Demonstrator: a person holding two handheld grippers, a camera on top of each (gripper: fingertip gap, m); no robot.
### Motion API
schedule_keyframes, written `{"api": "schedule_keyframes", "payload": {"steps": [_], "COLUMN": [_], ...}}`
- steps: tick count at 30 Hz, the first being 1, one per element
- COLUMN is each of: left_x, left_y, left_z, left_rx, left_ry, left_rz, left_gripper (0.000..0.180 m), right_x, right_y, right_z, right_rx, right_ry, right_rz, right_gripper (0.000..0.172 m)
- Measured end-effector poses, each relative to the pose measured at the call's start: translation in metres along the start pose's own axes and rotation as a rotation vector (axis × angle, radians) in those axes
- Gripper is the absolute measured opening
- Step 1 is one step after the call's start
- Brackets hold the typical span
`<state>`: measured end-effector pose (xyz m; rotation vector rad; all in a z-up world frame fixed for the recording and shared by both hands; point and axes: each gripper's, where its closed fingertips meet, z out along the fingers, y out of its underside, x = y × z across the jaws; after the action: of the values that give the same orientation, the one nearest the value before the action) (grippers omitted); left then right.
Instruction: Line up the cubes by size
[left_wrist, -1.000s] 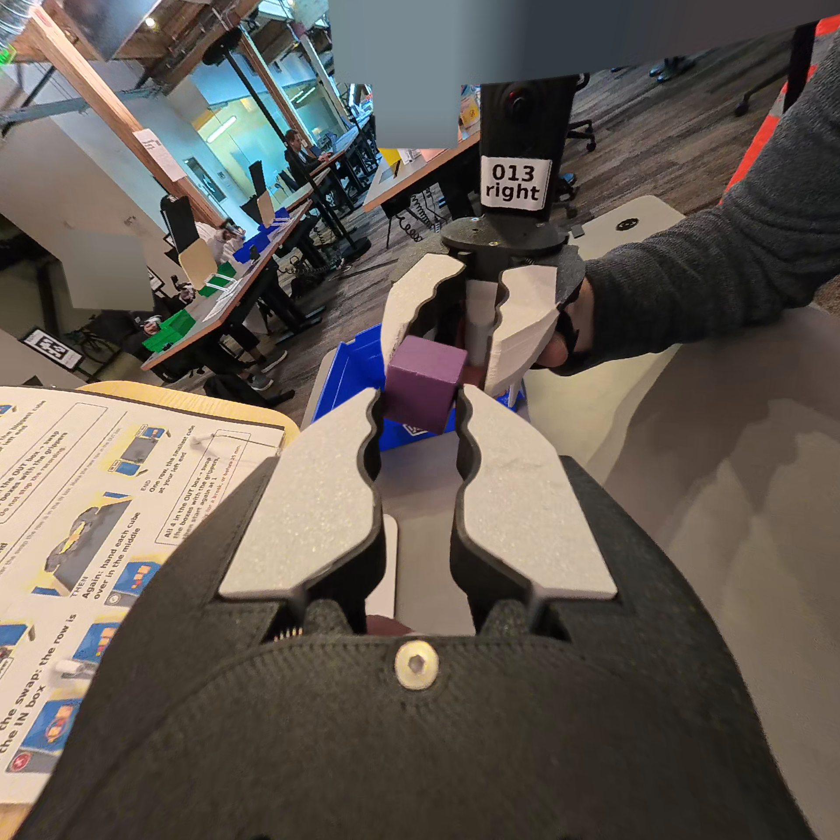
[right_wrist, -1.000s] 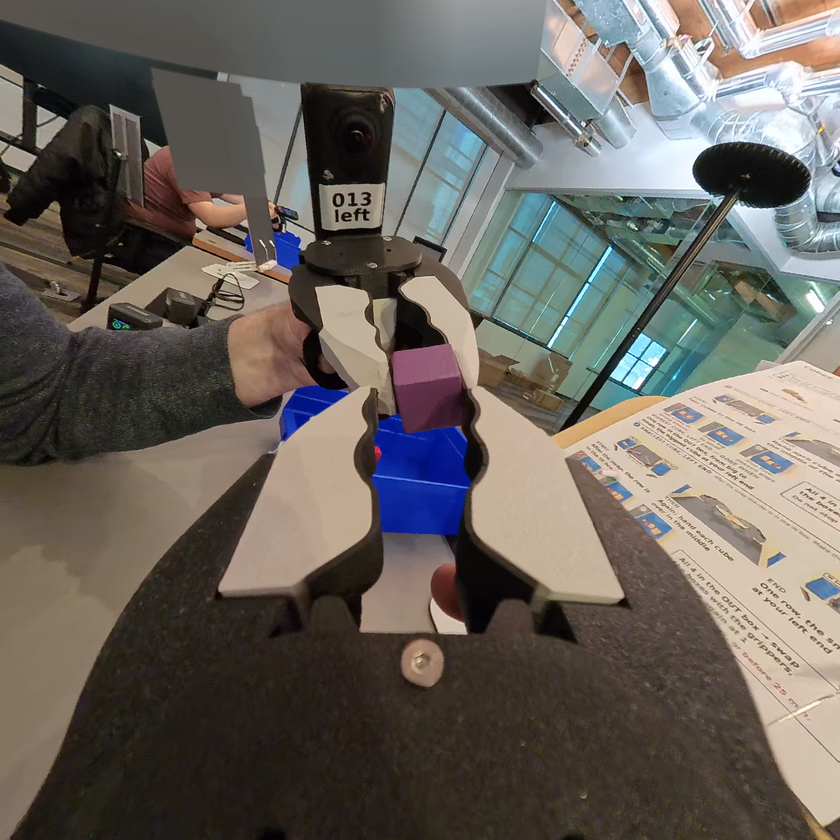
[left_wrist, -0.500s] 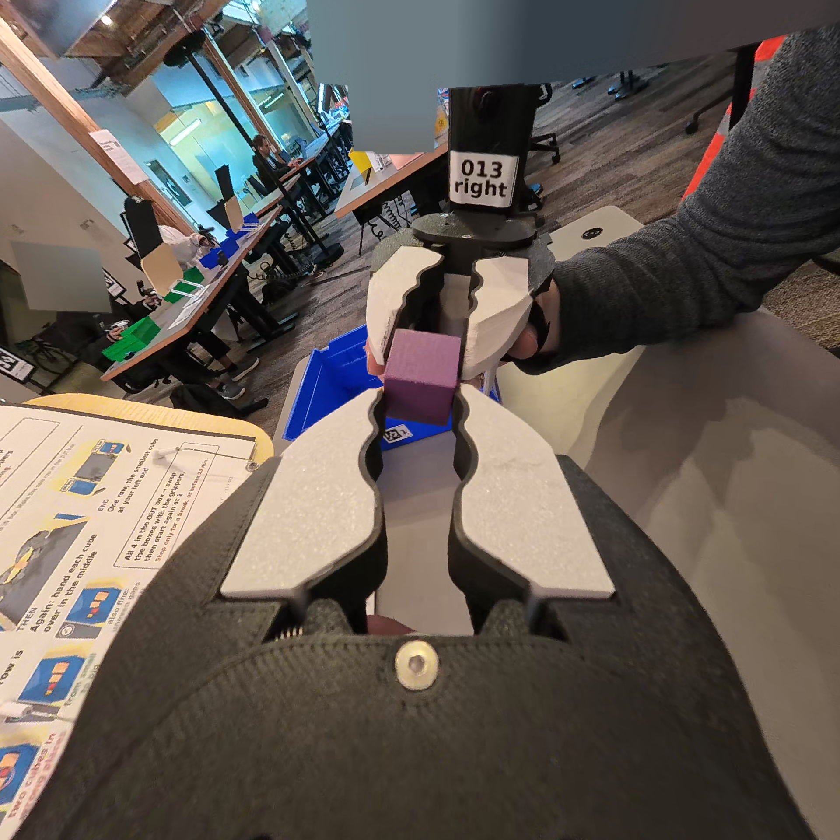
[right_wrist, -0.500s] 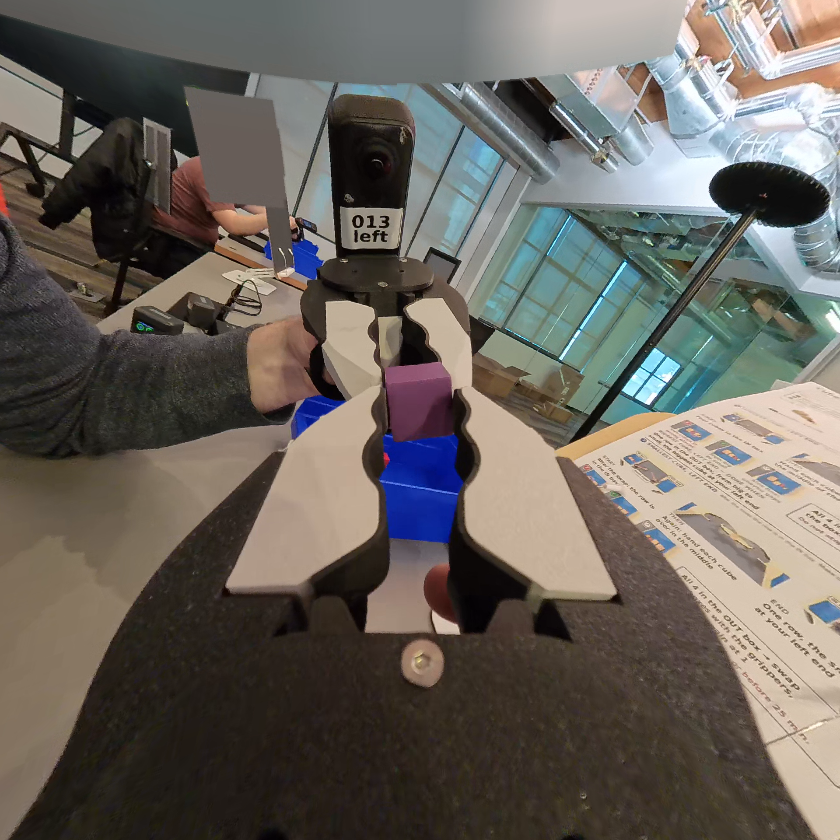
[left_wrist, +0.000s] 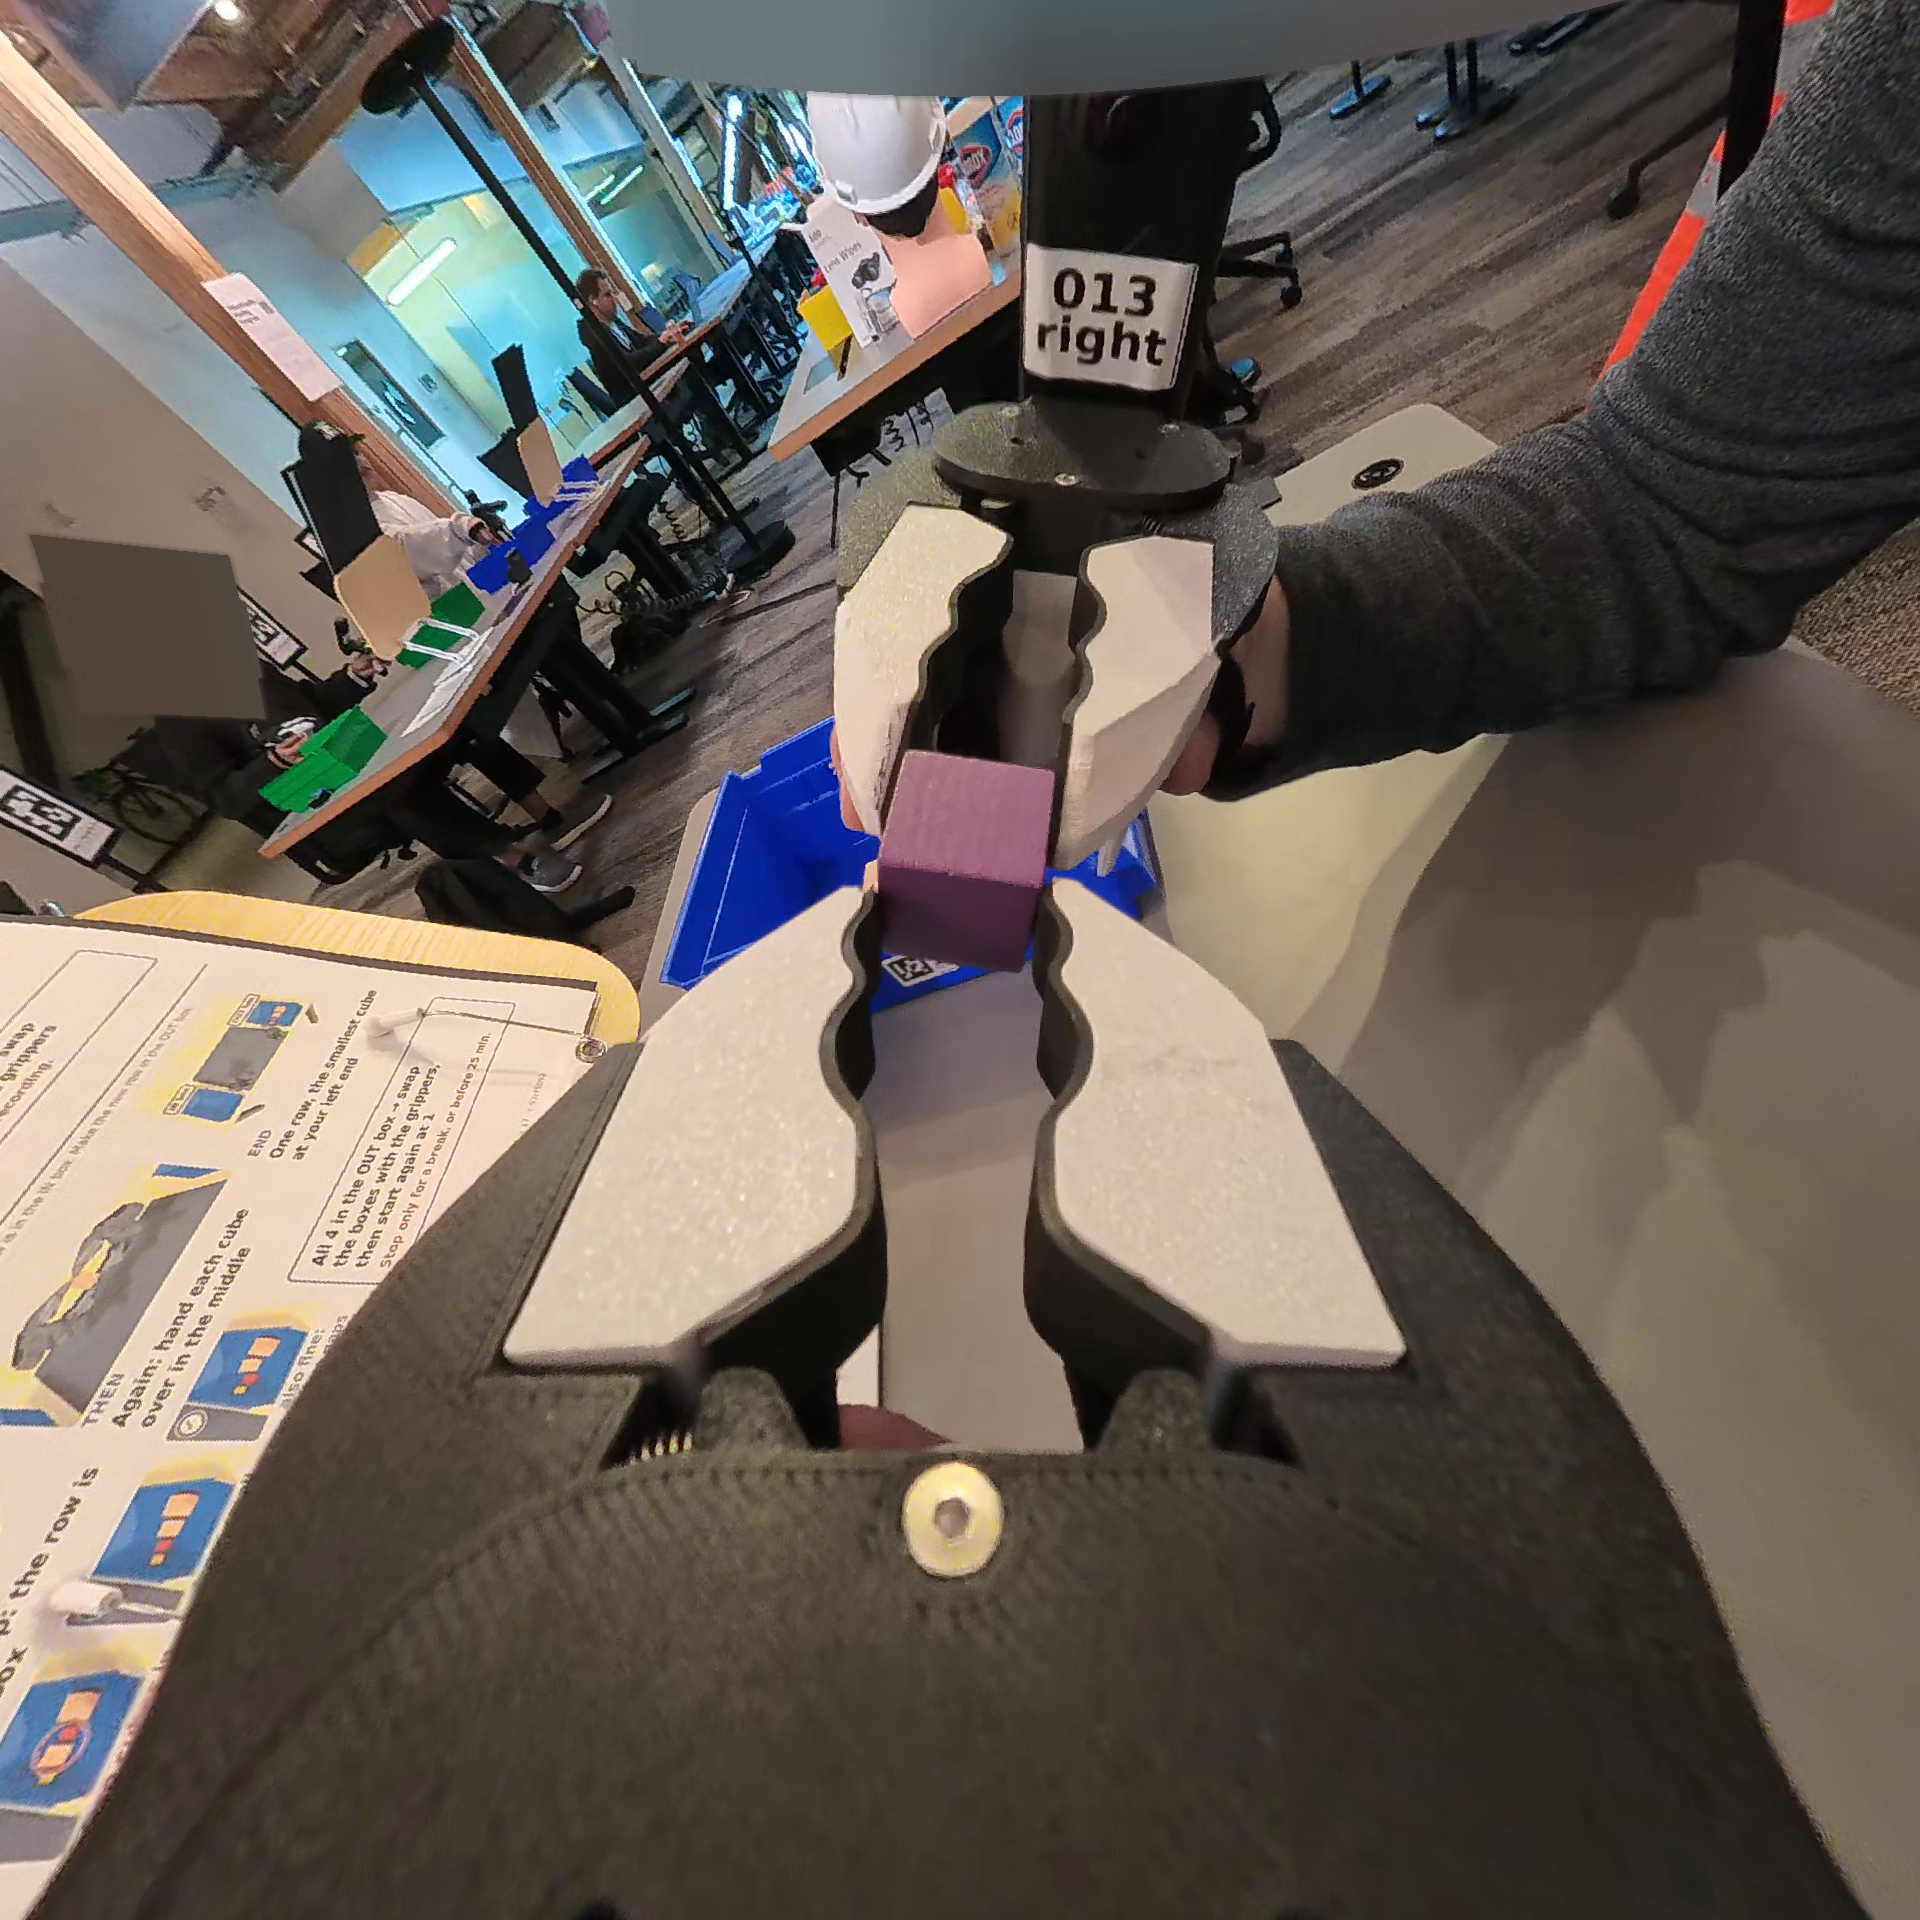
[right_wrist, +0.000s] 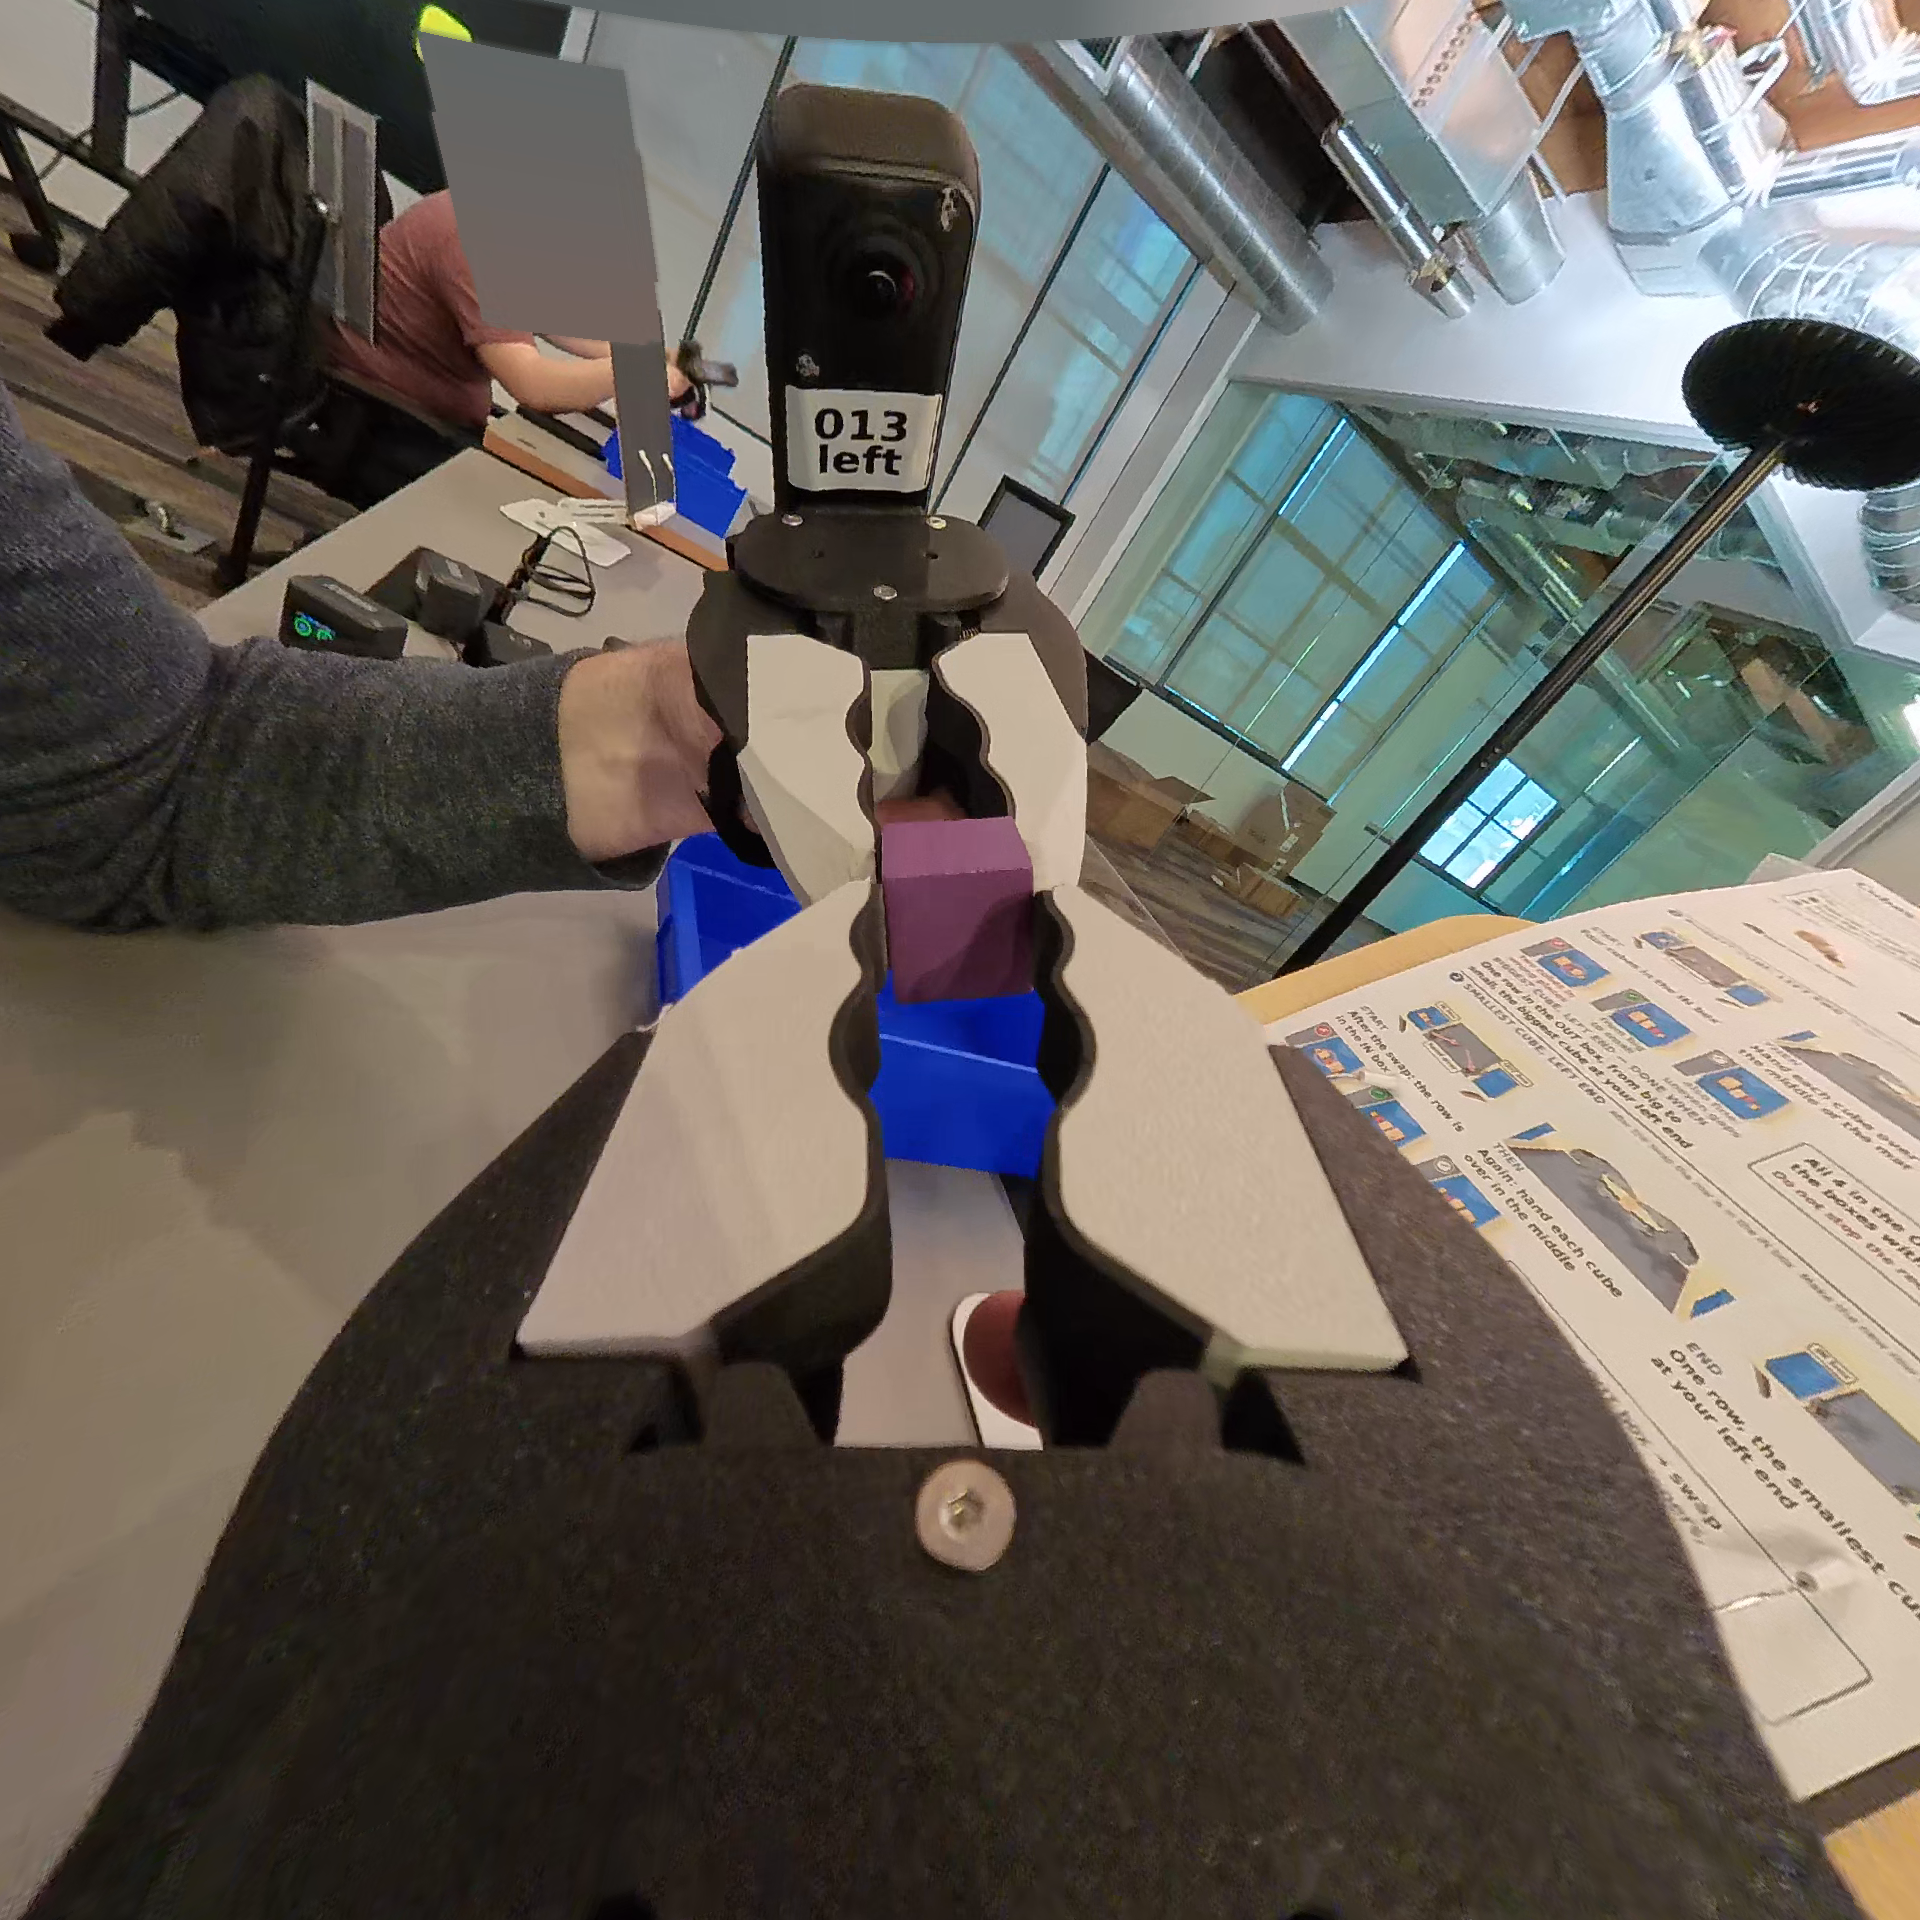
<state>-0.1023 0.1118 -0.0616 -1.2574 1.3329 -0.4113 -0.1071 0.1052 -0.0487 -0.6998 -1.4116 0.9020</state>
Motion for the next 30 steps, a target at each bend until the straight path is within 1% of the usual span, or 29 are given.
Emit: {"api": "schedule_keyframes", "payload": {"steps": [17,22,25,30], "left_x": [0.0,0.001,0.001,0.007], "left_y": [-0.002,0.001,0.004,0.007], "left_z": [0.003,0.003,0.005,0.007], "left_rx": [0.014,-0.007,-0.047,-0.069], "left_ry": [0.001,-0.002,-0.019,0.008], "left_rz": [-0.015,0.006,0.044,0.057], "left_gripper": [0.028,0.027,0.027,0.026], "right_x": [0.001,0.0,-0.001,-0.006], "right_y": [-0.002,0.0,0.003,0.008], "right_z": [-0.003,-0.002,-0.004,-0.004], "right_rx": [-0.016,-0.03,-0.056,-0.116], "right_ry": [0.002,-0.005,-0.023,-0.041], "right_rz": [-0.033,-0.039,-0.042,-0.098], "right_gripper": [0.026,0.026,0.026,0.026]}}
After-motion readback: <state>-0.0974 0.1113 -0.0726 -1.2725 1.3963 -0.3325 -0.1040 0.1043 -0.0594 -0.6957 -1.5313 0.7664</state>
